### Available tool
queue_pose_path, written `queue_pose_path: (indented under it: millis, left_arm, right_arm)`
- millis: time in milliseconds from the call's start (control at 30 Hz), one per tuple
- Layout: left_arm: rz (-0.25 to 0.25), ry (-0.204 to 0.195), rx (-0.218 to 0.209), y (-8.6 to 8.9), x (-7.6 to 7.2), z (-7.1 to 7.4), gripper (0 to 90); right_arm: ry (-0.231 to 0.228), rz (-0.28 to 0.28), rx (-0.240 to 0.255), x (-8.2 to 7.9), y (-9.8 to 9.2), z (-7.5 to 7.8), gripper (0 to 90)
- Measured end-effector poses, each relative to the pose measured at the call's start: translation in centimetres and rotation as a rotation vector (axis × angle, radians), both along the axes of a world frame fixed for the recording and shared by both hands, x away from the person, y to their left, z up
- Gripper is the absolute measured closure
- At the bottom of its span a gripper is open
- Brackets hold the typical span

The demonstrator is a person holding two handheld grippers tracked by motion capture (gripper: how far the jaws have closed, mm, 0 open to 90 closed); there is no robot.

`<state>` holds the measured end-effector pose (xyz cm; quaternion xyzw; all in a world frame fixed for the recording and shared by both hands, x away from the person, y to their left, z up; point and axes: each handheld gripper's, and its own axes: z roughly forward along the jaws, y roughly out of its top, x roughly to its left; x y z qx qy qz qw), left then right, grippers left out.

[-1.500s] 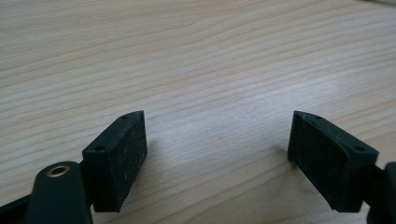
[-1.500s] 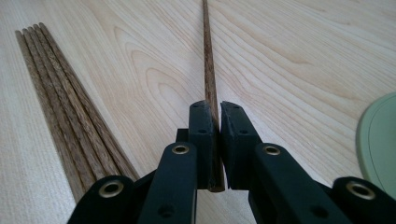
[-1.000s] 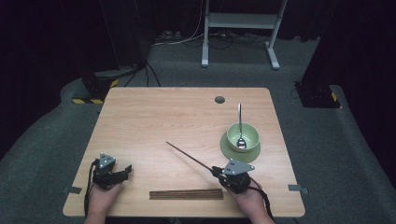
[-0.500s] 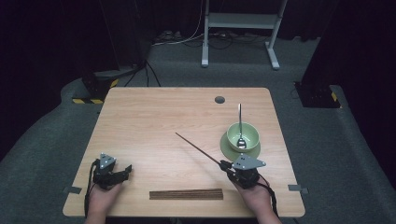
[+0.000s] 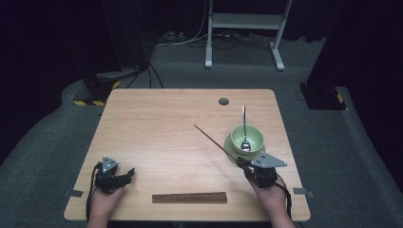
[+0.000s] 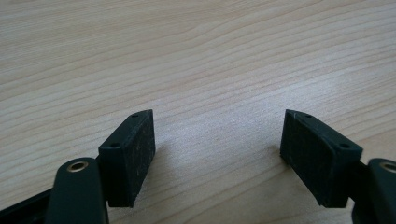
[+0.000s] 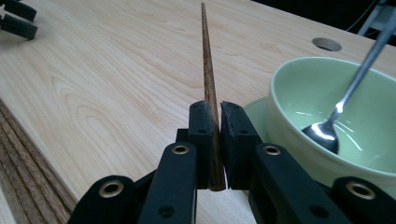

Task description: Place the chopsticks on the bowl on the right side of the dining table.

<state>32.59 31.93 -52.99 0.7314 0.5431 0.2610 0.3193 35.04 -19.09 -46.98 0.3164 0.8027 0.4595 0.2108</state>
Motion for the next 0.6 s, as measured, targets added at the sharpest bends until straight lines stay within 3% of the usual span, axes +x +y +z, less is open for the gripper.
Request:
queue_pose_path:
  millis: [600]
  left_arm:
    - [-0.004, 0.001, -0.002, 0.0, 0.0, 0.0, 27.3]
  right_arm:
    - [0.008, -0.115, 0.047, 0.7, -3.7, 0.1, 83.5]
